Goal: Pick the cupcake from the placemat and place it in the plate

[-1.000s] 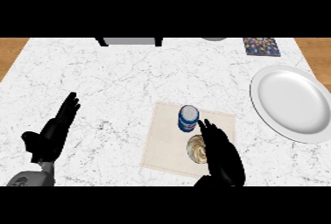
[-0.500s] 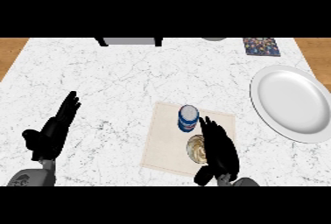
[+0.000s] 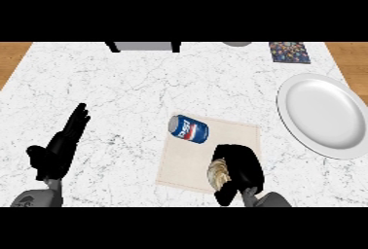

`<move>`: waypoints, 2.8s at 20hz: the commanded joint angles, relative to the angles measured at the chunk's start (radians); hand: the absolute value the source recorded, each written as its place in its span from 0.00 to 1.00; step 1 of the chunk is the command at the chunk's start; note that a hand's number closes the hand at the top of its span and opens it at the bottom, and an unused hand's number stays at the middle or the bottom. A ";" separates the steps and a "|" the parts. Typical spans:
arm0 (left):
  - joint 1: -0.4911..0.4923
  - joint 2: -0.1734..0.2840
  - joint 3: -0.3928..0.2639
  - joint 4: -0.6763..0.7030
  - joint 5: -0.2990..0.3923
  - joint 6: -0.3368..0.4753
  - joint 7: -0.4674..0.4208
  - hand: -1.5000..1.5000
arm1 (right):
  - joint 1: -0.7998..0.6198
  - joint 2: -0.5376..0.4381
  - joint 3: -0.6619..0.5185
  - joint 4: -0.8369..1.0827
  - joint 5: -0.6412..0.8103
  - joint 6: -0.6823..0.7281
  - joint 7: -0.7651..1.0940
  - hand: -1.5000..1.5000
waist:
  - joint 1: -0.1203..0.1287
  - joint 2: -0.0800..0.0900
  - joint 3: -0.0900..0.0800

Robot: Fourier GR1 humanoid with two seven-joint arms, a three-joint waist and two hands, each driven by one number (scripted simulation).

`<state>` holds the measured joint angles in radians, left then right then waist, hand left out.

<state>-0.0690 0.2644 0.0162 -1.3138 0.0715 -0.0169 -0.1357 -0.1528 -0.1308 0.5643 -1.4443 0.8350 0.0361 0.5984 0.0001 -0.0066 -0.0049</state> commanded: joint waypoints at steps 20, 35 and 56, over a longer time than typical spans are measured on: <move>0.082 -0.014 0.023 -0.062 0.000 0.012 -0.011 0.50 | 0.289 -0.868 -0.952 0.431 -0.557 -0.026 -1.183 1.00 | -0.048 -0.001 0.011; -0.016 -0.015 0.039 0.010 -0.022 -0.029 -0.013 0.50 | 0.042 -0.935 -1.075 0.707 -0.615 0.035 -1.434 1.00 | 0.003 0.007 0.005; -0.062 -0.066 0.034 -0.036 -0.061 -0.004 0.087 0.50 | -0.269 -0.619 -0.787 0.612 -0.422 -0.025 -1.139 1.00 | 0.005 0.008 0.005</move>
<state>-0.0763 0.2049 0.0439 -1.3410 0.0097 -0.0314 -0.1078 -0.4049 -0.8165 -0.2557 -0.8303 0.3807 0.0444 -0.5626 0.0084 0.0012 -0.0003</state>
